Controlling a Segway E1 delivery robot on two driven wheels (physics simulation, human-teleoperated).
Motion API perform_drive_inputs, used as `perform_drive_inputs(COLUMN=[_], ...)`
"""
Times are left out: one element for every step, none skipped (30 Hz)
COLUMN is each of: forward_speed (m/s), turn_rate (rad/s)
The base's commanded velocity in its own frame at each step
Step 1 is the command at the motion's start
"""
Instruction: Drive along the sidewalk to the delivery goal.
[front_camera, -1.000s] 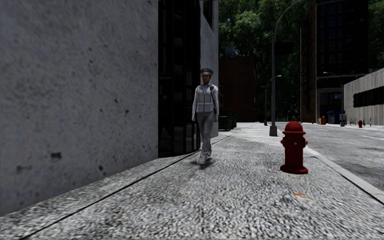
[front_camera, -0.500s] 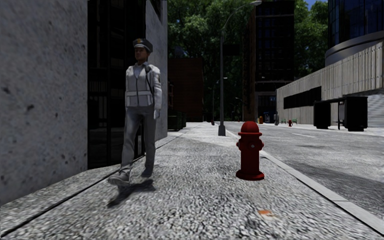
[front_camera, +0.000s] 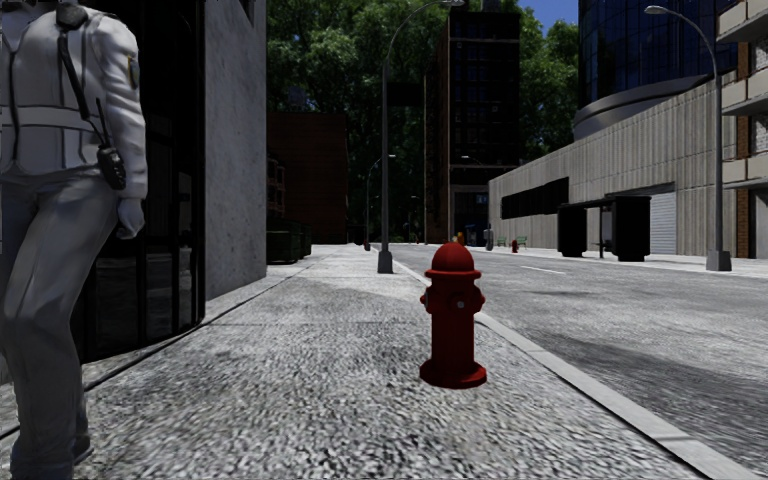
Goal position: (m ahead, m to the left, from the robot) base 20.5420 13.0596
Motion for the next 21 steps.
perform_drive_inputs(forward_speed=[0.99,0.99,0.99,0.99,0.99,0.98,0.96,0.96,0.95,0.95,0.95,0.95,0.95,0.95,0.95,0.95,0.95,0.95,0.97,0.97,1.04], turn_rate=[0.0,0.0,0.07,0.19,0.26,0.33,0.35,0.35,0.37,0.38,0.38,0.38,0.39,0.44,0.46,0.46,0.47,0.47,0.47,0.47,0.47])
